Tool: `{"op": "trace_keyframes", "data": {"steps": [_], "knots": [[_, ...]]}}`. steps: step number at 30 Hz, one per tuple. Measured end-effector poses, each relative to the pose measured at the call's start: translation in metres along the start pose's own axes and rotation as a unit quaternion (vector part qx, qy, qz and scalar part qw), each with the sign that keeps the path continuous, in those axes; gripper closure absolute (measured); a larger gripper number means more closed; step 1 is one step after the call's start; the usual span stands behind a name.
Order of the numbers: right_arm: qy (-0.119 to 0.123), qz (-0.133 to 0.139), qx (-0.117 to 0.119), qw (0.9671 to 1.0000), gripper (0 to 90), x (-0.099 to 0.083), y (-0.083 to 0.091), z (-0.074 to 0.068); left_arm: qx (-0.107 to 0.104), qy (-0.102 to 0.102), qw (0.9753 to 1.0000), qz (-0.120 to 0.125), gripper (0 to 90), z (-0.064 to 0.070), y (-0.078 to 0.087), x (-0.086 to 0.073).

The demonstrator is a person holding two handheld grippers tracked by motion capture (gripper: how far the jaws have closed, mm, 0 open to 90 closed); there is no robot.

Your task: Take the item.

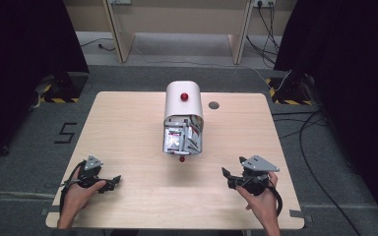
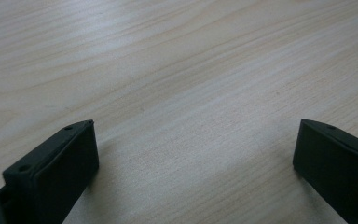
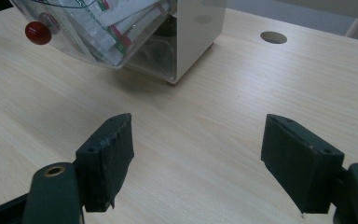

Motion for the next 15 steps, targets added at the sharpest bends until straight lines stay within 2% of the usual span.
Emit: {"op": "trace_keyframes", "data": {"steps": [15], "knots": [[0.011,0.006,0.007,0.9999,26.3,0.012,-0.009,-0.006,0.0,0.0,1.0,0.0,0.0,0.0,0.0,0.0]]}}
Point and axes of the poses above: each handheld gripper's, and its own axes: y roughly backward along the jaws, x roughly out of its top, z roughly to its right, the point moved 6 cm from there along -y, roughly forward along the jaws, and after that the axes turned 11 degrees about z, right-handed, at the moved point
